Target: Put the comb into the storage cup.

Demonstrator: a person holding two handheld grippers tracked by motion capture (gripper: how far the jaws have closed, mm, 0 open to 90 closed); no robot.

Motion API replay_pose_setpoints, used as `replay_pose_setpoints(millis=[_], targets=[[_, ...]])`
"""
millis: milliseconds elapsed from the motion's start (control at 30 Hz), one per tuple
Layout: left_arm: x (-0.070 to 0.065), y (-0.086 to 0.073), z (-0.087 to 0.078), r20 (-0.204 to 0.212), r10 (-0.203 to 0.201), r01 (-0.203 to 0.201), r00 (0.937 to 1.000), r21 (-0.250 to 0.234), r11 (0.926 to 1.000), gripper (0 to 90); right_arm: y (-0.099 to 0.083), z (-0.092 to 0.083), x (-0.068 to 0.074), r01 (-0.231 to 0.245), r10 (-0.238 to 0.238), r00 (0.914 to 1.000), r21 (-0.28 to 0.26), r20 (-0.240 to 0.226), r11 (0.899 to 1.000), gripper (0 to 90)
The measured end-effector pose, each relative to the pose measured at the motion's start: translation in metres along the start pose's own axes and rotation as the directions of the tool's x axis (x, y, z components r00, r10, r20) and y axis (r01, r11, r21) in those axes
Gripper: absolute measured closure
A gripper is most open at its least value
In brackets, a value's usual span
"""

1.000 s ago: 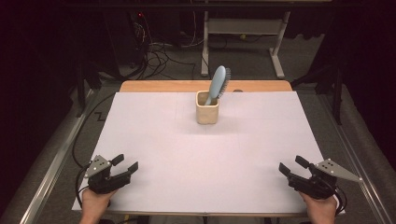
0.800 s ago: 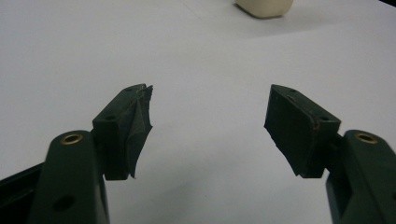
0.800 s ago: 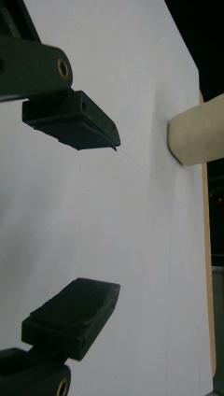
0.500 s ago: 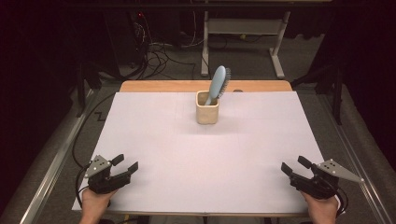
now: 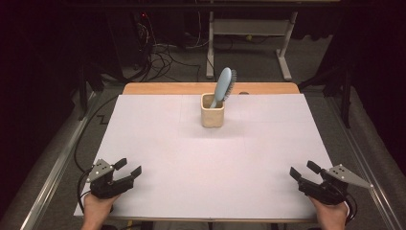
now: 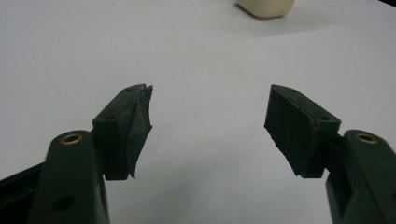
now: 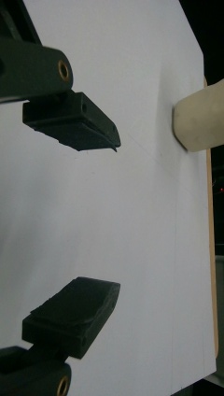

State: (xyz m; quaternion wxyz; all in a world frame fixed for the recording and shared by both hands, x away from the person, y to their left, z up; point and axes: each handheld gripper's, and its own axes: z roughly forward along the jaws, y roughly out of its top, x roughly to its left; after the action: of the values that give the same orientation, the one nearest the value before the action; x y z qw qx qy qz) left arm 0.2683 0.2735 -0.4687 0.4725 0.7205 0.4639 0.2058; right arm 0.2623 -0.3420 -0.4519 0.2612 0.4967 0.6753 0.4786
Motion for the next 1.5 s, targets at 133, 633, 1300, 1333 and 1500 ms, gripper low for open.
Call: replay_pose_setpoints(millis=[133,633,1300,1333,1500], targets=[[0.0,0.0,0.0,0.0,-0.001,0.001,1.0,0.001,1.0,31.6,-0.002,0.0,0.0,0.005,-0.005,1.0,0.003,0.003,1.0,26.4],[0.0,0.0,0.0,-0.001,-0.002,0.002,1.0,-0.001,1.0,31.6,-0.01,-0.005,0.0,-0.02,0.02,0.9997,0.002,-0.011,1.0,25.2],[0.0,0.001,-0.001,0.002,-0.002,0.002,1.0,-0.002,1.0,31.7,-0.012,-0.008,-0.002,-0.042,0.042,0.9991,-0.019,-0.006,0.999,24.9],[0.0,0.001,-0.001,0.002,-0.003,0.003,1.0,-0.002,1.0,31.6,-0.012,-0.008,-0.002,-0.043,0.043,0.9991,-0.018,-0.006,0.999,24.9],[0.0,0.001,-0.001,0.001,-0.002,0.002,1.0,-0.002,1.0,31.6,-0.012,-0.009,-0.002,-0.042,0.042,0.9991,-0.019,-0.006,0.999,24.9]])
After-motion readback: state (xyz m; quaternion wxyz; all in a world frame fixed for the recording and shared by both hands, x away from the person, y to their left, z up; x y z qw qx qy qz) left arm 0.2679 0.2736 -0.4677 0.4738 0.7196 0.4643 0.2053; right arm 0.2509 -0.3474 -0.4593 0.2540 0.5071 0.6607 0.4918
